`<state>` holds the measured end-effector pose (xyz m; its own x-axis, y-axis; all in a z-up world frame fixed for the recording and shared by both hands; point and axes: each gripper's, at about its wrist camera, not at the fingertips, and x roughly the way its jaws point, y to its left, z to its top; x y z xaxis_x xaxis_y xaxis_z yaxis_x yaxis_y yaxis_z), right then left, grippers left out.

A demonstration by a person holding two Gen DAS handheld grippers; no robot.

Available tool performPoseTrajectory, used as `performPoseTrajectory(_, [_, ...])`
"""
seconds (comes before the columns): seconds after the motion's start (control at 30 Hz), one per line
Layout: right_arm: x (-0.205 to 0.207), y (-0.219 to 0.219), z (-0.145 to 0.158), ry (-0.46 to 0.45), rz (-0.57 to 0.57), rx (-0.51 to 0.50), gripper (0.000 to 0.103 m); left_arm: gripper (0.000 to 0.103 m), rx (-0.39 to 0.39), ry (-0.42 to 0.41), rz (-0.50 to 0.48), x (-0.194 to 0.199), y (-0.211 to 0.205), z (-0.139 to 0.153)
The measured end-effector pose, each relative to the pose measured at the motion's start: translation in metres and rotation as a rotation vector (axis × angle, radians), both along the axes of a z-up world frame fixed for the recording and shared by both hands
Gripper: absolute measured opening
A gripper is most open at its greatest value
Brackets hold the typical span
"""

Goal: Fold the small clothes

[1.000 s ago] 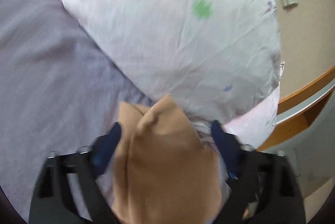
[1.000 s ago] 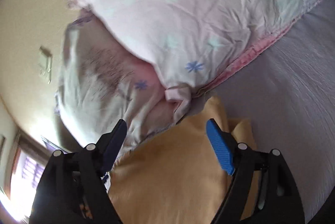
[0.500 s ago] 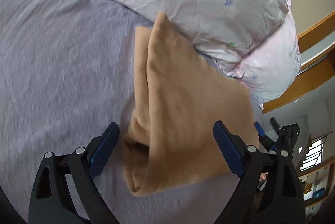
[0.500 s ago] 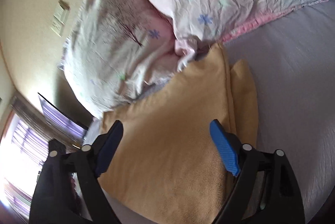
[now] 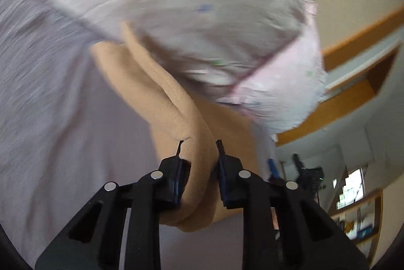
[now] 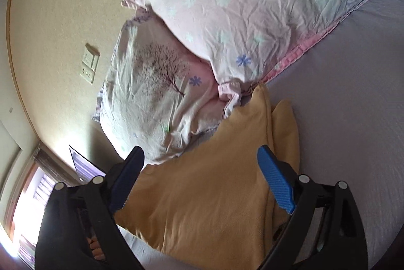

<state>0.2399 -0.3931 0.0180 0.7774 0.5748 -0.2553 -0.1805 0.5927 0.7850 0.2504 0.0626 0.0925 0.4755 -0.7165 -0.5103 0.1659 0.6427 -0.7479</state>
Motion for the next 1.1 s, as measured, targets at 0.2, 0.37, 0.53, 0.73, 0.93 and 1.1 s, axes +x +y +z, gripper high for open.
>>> performPoseTrajectory(0.2, [-0.008,-0.020,-0.008,0.027,-0.106,0.001,0.091,0.023,0.012,-0.082,-0.352,0.008,-0.175,0.017])
performPoseTrajectory(0.37, [-0.013,-0.032,-0.014,0.054,-0.153,-0.006,0.091,0.024,0.105,0.019,-0.593,-0.010,-0.273,-0.021])
performPoseTrajectory(0.53, [-0.015,-0.029,-0.011,0.050,-0.110,-0.020,0.091,0.079,0.037,-0.088,-0.468,-0.019,-0.215,0.004])
performPoseTrajectory(0.73, [0.006,0.006,-0.032,0.228,0.029,-0.137,0.091,0.082,0.224,0.055,-0.215,0.015,-0.145,-0.028])
performPoseTrajectory(0.93, [0.013,0.030,-0.052,0.313,0.074,-0.231,0.063,0.083,0.206,0.129,-0.235,0.033,-0.160,-0.058])
performPoseTrajectory(1.1, [0.007,0.036,-0.052,0.260,0.093,-0.181,0.027,0.044,0.153,0.106,-0.271,0.032,-0.170,-0.059])
